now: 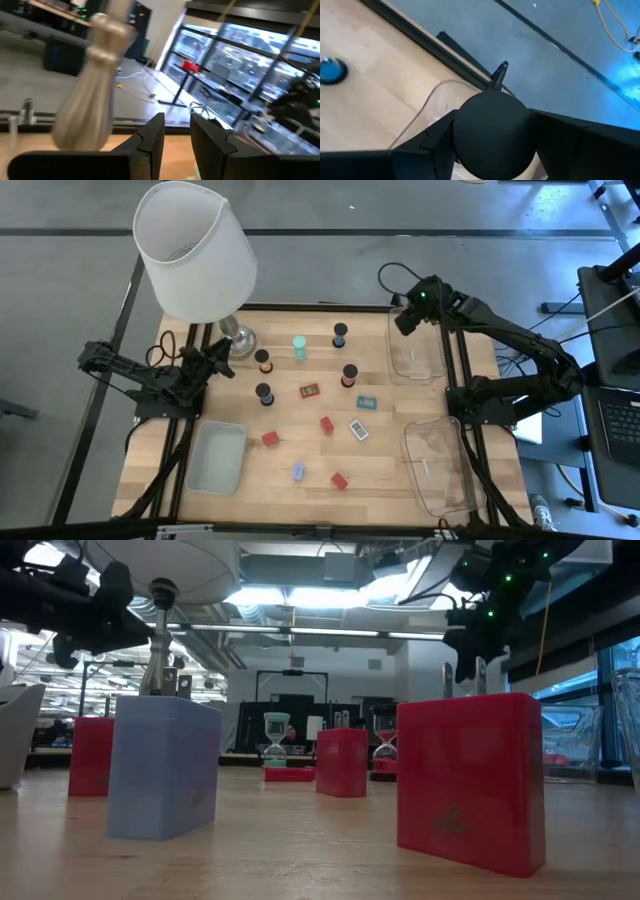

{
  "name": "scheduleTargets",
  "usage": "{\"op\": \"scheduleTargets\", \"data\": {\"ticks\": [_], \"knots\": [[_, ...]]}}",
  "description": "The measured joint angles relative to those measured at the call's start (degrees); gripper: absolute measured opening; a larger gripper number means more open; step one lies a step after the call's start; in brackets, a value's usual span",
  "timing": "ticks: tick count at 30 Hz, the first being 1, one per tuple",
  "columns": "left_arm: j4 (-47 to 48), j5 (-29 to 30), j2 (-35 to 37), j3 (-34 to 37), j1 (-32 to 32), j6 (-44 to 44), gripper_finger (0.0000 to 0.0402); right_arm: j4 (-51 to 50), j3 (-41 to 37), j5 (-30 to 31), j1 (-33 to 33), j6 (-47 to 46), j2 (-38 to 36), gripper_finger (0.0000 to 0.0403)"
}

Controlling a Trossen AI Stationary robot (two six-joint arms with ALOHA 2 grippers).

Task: Pick & Place Office items
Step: Put the white sand timer into the top transparent bin

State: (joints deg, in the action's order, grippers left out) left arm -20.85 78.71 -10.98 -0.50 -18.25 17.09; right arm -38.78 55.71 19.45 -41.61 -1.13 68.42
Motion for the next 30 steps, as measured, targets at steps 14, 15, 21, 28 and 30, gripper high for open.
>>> {"op": "scheduleTargets", "data": {"ticks": [14, 15, 21, 28, 30], "knots": [[0.1, -1.0, 0.0, 0.0, 0.0, 0.2, 0.0088, 5.4, -15.0, 0.6, -3.3, -8.3, -0.4, 0.0214], [0.1, -1.0, 0.0, 0.0, 0.0, 0.2, 0.0088, 6.6, -16.2, 0.6, -3.5, -8.6, -0.6, 0.0214], [0.1, -1.0, 0.0, 0.0, 0.0, 0.2, 0.0088, 11.9, -20.1, -0.2, -5.1, -9.0, -2.2, 0.0214], [0.1, -1.0, 0.0, 0.0, 0.0, 0.2, 0.0088, 15.9, -22.5, -0.9, -6.5, -9.0, -2.8, 0.0214], [0.1, -1.0, 0.0, 0.0, 0.0, 0.2, 0.0088, 17.3, -23.0, -0.9, -6.8, -9.1, -2.8, 0.0214]]}}
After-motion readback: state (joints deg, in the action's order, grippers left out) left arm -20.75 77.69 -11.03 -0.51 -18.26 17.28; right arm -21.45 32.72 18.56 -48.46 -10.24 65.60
